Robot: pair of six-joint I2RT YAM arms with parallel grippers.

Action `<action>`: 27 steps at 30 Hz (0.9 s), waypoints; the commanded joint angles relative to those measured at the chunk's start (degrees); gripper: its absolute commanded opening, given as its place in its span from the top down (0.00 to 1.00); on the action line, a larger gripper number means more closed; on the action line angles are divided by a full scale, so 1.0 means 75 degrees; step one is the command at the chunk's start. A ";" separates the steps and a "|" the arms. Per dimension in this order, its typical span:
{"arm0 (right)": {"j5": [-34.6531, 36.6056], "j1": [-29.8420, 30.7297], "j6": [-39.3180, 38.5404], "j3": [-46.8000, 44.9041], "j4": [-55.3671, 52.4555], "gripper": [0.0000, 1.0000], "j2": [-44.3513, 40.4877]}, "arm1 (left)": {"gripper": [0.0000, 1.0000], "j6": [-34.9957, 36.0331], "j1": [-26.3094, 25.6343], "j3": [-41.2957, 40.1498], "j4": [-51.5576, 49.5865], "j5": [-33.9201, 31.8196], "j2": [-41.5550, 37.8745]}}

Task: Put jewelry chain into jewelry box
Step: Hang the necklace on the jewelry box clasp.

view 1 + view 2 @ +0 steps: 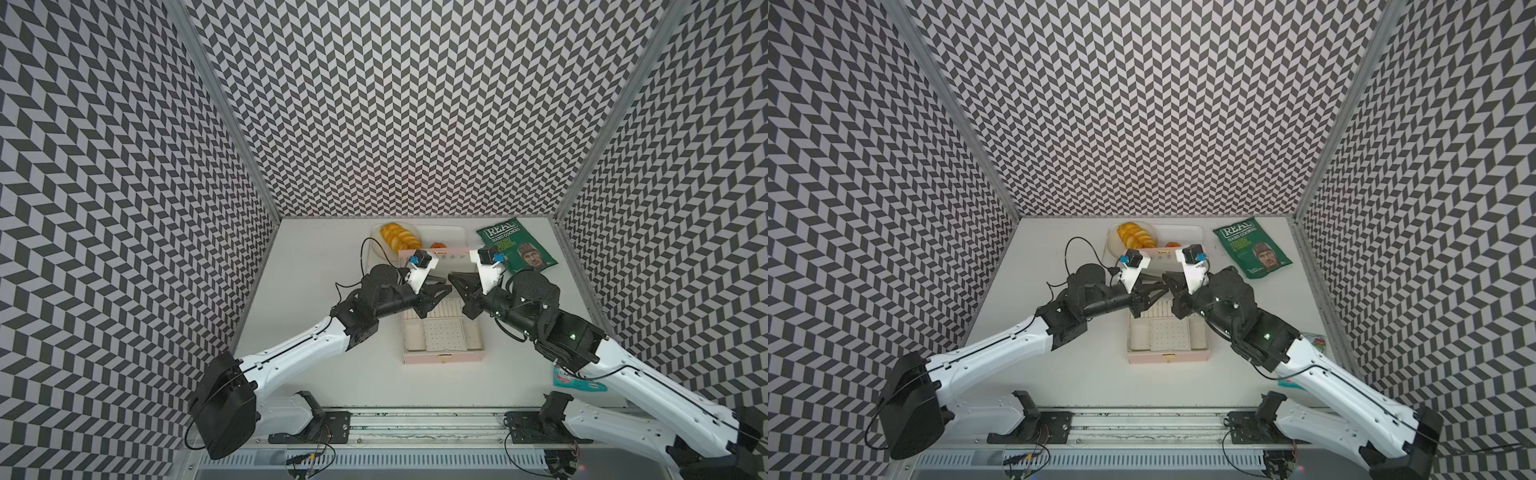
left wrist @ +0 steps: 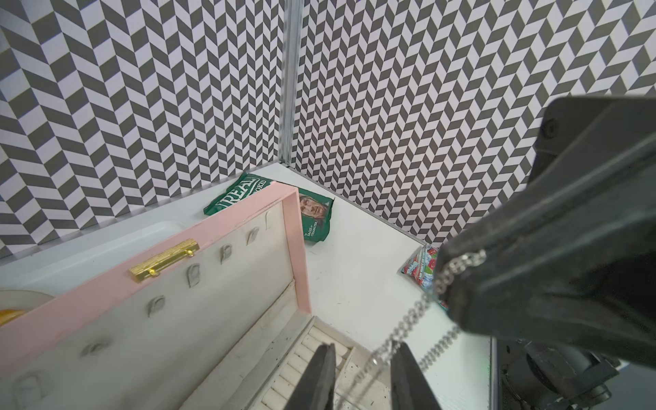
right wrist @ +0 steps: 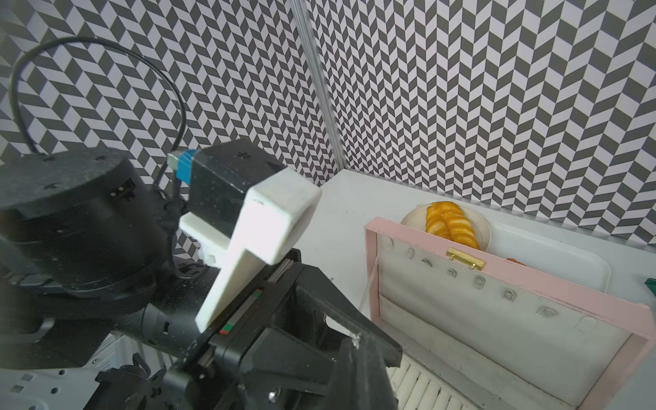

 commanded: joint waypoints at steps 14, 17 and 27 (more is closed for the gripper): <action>0.0032 -0.0060 0.0082 -0.0193 0.0455 1.00 -0.0133 | 1.00 0.0228 -0.0061 0.0198 -0.0323 -0.0616 -0.0235; -0.0075 -0.0106 0.0094 -0.0343 0.0729 1.00 -0.0011 | 1.00 0.0412 -0.0056 0.0145 -0.0727 -0.0959 -0.0409; -0.0618 -0.0472 0.0079 -0.0735 0.1933 1.00 0.0791 | 1.00 0.0642 0.0360 0.0088 -0.1691 -0.1613 -0.0431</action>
